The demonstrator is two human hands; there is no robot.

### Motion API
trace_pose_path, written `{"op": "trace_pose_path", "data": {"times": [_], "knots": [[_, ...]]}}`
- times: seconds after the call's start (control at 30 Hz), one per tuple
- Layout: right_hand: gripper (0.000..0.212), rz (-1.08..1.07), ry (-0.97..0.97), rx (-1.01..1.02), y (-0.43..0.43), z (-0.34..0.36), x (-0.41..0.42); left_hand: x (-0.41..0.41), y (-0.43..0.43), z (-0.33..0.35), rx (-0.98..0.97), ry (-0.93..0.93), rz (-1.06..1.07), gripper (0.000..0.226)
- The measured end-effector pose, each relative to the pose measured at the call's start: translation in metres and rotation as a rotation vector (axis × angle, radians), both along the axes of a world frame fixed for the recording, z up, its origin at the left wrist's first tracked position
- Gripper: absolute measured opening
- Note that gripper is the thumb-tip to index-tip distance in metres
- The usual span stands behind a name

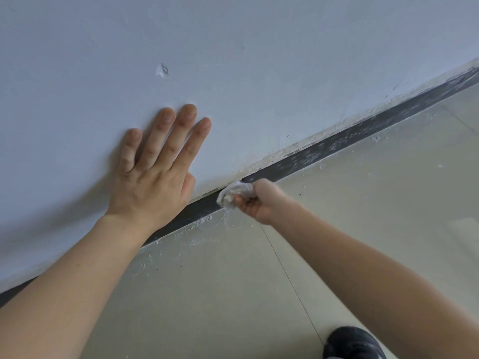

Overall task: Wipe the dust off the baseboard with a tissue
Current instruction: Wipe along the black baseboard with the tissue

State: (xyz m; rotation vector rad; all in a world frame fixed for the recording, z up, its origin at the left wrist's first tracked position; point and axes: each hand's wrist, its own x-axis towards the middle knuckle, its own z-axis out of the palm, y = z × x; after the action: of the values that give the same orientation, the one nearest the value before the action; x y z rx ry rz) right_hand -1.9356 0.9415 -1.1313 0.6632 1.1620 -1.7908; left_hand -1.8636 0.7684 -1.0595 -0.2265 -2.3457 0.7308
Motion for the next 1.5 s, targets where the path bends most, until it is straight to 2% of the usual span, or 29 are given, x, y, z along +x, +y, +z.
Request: {"op": "trace_pose_path", "data": {"times": [0.13,0.2,0.27,0.33,0.4,0.47,0.53,0.6,0.73,0.83,0.9,1.0,1.07,1.13,1.2,1.27,1.37,1.43,1.5], "knots": [[0.029,-0.206,0.083,0.059,0.048,0.007,-0.026,-0.001,0.003,-0.001,0.050,-0.012,-0.002,0.074],[0.035,-0.436,0.105,0.011,0.064,0.005,-0.034,-0.001,0.004,-0.002,0.061,-0.014,0.002,0.074],[0.039,-0.612,0.108,0.049,0.070,-0.001,-0.032,-0.001,0.004,-0.002,0.055,-0.006,0.005,0.074],[0.039,-0.513,0.150,0.122,0.062,-0.005,-0.020,-0.002,0.004,-0.002,0.057,-0.005,0.000,0.075],[0.032,-0.244,0.198,0.124,0.037,-0.012,0.007,-0.002,0.004,-0.002,0.051,-0.003,-0.003,0.076],[0.032,-0.011,0.094,0.105,0.007,-0.022,0.040,-0.002,0.004,-0.003,0.044,0.001,-0.002,0.076],[0.029,0.074,-0.046,0.072,-0.021,-0.029,0.065,-0.002,0.003,-0.002,0.040,-0.002,-0.001,0.075],[0.028,0.122,-0.055,0.014,-0.041,-0.028,0.068,-0.002,0.003,-0.001,0.029,-0.003,0.000,0.074],[0.032,0.061,-0.003,-0.072,-0.039,-0.017,0.035,-0.002,0.004,0.001,0.046,-0.012,0.001,0.073],[0.026,-0.017,0.137,-0.137,0.004,-0.012,0.007,0.000,0.004,0.000,0.059,-0.019,-0.002,0.073],[0.029,-0.218,0.188,-0.121,0.038,-0.014,-0.016,0.000,0.006,0.000,0.075,-0.029,0.002,0.073],[0.033,-0.575,0.107,0.020,0.070,-0.018,-0.035,-0.001,0.007,-0.002,0.099,-0.038,0.009,0.074],[0.032,-0.502,0.174,0.082,0.070,-0.014,-0.028,-0.001,0.006,-0.001,0.104,-0.041,0.007,0.074],[0.025,-0.230,0.260,0.095,0.047,-0.011,0.000,-0.001,0.005,-0.001,0.102,-0.042,0.005,0.074],[0.020,0.038,0.181,0.070,0.010,-0.013,0.044,-0.001,0.006,0.000,0.088,-0.038,0.013,0.074],[0.025,0.190,0.010,0.012,-0.028,-0.018,0.080,0.000,0.007,-0.001,0.078,-0.042,0.019,0.075],[0.027,0.228,-0.075,-0.118,-0.076,-0.010,0.095,0.000,0.008,0.001,0.052,-0.047,0.042,0.076],[0.026,0.101,-0.179,-0.159,-0.086,-0.011,0.081,0.001,0.008,0.003,0.040,-0.057,0.053,0.076],[0.030,-0.012,-0.193,-0.142,-0.076,-0.013,0.063,0.003,0.007,0.003,0.046,-0.071,0.052,0.077]]}}
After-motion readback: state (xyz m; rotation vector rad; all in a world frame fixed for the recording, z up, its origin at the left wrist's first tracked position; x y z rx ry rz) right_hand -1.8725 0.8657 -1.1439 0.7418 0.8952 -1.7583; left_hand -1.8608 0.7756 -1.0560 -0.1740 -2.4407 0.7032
